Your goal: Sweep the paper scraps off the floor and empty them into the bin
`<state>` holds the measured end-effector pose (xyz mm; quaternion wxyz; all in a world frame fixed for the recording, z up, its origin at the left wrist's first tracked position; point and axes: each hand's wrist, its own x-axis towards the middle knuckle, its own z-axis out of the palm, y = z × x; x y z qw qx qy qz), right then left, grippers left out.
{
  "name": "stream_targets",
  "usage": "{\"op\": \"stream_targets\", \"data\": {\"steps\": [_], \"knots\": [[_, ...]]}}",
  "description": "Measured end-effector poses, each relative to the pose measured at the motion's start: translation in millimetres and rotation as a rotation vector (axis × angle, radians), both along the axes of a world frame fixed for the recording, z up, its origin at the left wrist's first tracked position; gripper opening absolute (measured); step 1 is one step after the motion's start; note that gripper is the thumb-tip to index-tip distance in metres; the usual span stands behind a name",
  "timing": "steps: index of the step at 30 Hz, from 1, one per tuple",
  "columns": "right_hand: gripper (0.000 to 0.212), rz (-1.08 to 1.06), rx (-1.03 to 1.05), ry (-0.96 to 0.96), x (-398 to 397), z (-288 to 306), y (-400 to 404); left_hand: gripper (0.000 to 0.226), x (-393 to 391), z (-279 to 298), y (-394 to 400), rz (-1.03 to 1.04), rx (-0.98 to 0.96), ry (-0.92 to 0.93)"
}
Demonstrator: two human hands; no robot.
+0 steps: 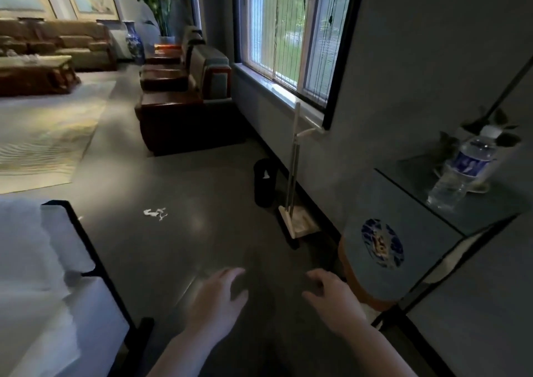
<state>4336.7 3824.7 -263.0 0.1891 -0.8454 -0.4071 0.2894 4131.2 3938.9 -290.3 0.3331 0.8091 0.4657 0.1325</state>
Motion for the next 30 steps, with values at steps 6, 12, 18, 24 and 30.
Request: {"op": "stream_targets", "data": {"steps": [6,12,18,24,30], "knots": [[0.047,-0.003,0.035,0.042,86,-10,109,0.043,80,-9,102,0.004,0.04,0.005],[0.04,-0.009,0.11,-0.01,171,-2,199,0.05,167,7,195,0.006,0.024,-0.045],[0.042,-0.005,0.056,0.024,212,-8,270,0.048,221,-1,270,-0.014,0.017,-0.014],[0.013,-0.087,0.112,0.062,251,-16,367,0.046,262,-12,375,-0.077,-0.002,-0.005],[0.025,-0.2,0.126,0.122,280,-16,483,0.044,296,-8,499,-0.158,0.012,0.008]]}}
